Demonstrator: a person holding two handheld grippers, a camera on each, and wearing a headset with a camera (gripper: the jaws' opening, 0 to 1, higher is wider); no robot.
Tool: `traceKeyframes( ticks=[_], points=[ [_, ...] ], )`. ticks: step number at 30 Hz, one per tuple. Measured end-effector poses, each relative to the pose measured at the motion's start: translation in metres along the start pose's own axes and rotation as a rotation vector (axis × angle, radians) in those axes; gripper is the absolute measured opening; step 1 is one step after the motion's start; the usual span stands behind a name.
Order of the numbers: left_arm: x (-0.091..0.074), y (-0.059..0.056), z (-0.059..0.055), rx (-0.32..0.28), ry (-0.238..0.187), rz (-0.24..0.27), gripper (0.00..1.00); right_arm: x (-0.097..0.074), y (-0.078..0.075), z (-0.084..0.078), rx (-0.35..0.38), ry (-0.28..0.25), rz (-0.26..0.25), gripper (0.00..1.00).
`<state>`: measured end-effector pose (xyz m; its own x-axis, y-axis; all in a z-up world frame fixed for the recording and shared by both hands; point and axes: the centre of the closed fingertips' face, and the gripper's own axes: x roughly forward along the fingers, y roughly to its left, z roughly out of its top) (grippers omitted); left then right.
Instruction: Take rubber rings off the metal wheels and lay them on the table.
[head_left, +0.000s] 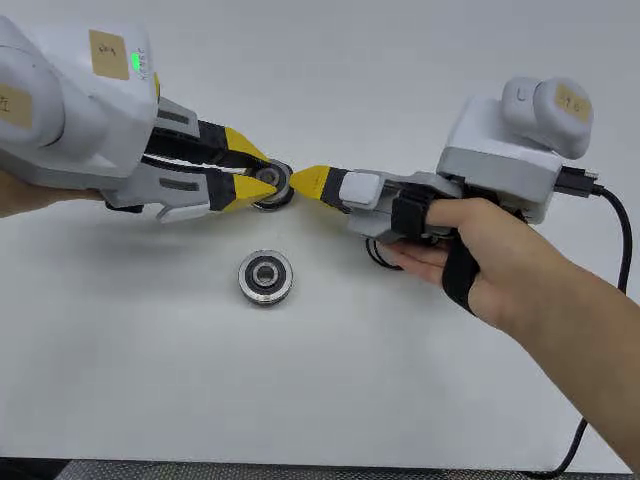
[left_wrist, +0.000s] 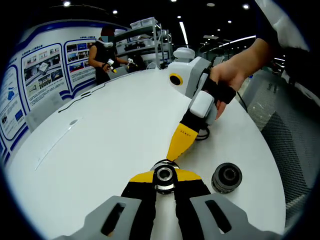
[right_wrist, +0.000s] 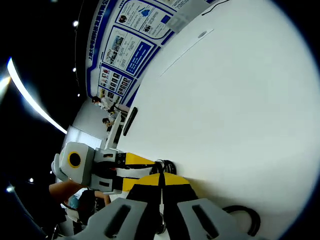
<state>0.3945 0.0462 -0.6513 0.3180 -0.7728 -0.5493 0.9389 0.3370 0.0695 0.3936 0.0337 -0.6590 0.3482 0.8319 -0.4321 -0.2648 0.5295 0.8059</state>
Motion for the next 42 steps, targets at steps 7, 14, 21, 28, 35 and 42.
traceKeyframes(
  ticks=[7, 14, 21, 28, 35, 42],
  points=[
    [0.0, 0.0, 0.0, 0.002, 0.001, -0.005, 0.13, 0.0, 0.009, -0.002, -0.102, 0.021, -0.018, 0.01],
    [0.0, 0.0, 0.001, 0.005, 0.002, -0.003, 0.13, 0.002, 0.01, -0.003, -0.125, 0.041, -0.033, 0.01],
    [0.0, 0.0, 0.001, 0.004, 0.001, -0.001, 0.13, 0.002, 0.012, -0.003, -0.154, 0.046, -0.036, 0.01],
    [0.0, 0.0, 0.0, 0.006, 0.003, 0.0, 0.13, 0.005, 0.013, -0.003, -0.189, 0.056, -0.044, 0.01],
    [0.0, 0.0, 0.0, 0.005, 0.007, 0.002, 0.13, 0.009, 0.016, -0.004, -0.208, 0.067, -0.054, 0.01],
    [0.001, 0.0, 0.0, -0.012, 0.013, 0.01, 0.13, 0.003, 0.015, -0.001, -0.163, 0.058, -0.059, 0.01]
  ],
)
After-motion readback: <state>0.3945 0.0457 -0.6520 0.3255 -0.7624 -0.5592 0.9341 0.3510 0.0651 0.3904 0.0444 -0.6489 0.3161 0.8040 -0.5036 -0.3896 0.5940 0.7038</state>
